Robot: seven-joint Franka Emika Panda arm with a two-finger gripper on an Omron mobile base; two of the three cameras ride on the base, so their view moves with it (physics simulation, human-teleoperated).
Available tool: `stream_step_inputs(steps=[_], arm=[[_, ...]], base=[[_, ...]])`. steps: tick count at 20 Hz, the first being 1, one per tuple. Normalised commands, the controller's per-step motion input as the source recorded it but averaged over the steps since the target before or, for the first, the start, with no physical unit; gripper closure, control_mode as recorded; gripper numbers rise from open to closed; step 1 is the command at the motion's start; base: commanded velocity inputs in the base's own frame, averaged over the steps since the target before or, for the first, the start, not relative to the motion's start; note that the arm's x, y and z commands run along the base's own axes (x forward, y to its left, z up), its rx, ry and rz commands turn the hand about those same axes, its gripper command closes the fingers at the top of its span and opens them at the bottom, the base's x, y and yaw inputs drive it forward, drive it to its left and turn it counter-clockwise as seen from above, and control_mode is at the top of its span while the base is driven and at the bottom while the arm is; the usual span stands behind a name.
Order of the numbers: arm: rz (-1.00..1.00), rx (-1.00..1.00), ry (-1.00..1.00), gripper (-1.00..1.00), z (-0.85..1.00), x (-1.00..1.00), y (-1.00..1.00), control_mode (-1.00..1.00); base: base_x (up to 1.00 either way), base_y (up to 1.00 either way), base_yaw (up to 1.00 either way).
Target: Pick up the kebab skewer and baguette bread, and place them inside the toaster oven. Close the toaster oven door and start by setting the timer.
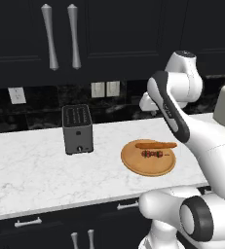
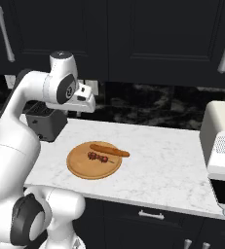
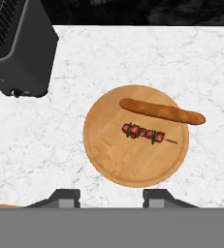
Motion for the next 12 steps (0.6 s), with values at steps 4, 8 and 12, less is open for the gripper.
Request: stream_step_inputs(steps=[4, 8, 12], arm=[[0.0, 0.0, 0.0, -1.0, -0.05, -0.31, 0.0, -1.0], [0.0, -0.03, 0.0, -1.0, -0.23, -0.58, 0.0, -1.0], [0.0, -0.05, 0.0, -1.0, -0.24, -0.47, 0.0, -1.0]], base=[[0.0, 0.0, 0.0], [0.0, 0.0, 0.0], [0.0, 0.0, 0.0]])
